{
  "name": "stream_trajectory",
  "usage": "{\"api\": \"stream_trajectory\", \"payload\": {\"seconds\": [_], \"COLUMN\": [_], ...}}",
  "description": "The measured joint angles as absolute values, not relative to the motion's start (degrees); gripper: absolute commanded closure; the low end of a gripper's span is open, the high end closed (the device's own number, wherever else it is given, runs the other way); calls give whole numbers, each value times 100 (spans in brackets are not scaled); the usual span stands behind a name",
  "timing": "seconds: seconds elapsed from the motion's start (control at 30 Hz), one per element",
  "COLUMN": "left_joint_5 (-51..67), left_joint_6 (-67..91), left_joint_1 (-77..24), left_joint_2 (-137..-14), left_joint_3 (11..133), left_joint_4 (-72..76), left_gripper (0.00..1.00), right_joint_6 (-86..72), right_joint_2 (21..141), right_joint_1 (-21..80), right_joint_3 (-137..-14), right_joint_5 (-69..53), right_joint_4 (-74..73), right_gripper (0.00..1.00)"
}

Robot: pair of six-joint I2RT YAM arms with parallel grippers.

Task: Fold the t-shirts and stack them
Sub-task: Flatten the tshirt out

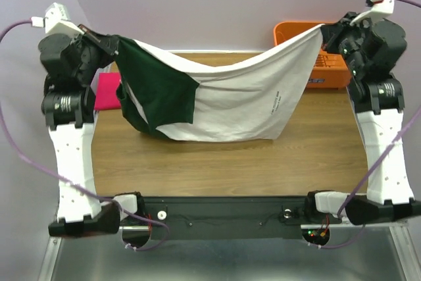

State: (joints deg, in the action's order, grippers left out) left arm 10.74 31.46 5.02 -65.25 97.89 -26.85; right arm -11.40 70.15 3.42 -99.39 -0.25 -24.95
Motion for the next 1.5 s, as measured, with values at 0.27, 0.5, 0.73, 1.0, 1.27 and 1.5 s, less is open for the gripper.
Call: {"api": "stream_trajectory", "payload": {"seconds": [0.27,0.5,0.73,1.0,1.27,1.5], "left_joint_5": [1903,2473,2862,2576,2198,1664], "left_joint_6": [3417,4036,4309,4032,3887,3734], "left_joint_1": [499,499,499,499,506,526], "left_joint_2": [-8254,-9673,-8903,-6657,-6084,-4963], "left_joint_3": [10396,12490,12210,8040,4056,3304], "left_joint_4": [-2206,-2067,-1120,-373,-1326,-1780], "left_gripper": [100,100,100,100,100,94], "right_joint_6": [-1190,-1326,-1273,-1020,-1629,-2473], "right_joint_2": [8202,8851,8241,6637,5927,5332], "right_joint_1": [344,344,342,340,338,333], "right_joint_3": [-10307,-11384,-11408,-8827,-5317,-3953], "right_joint_5": [-329,-515,-725,-1221,-1640,-1599], "right_joint_4": [-2493,-2333,-1861,-1378,-1737,-2104], "right_gripper": [99,99,99,99,99,99]}}
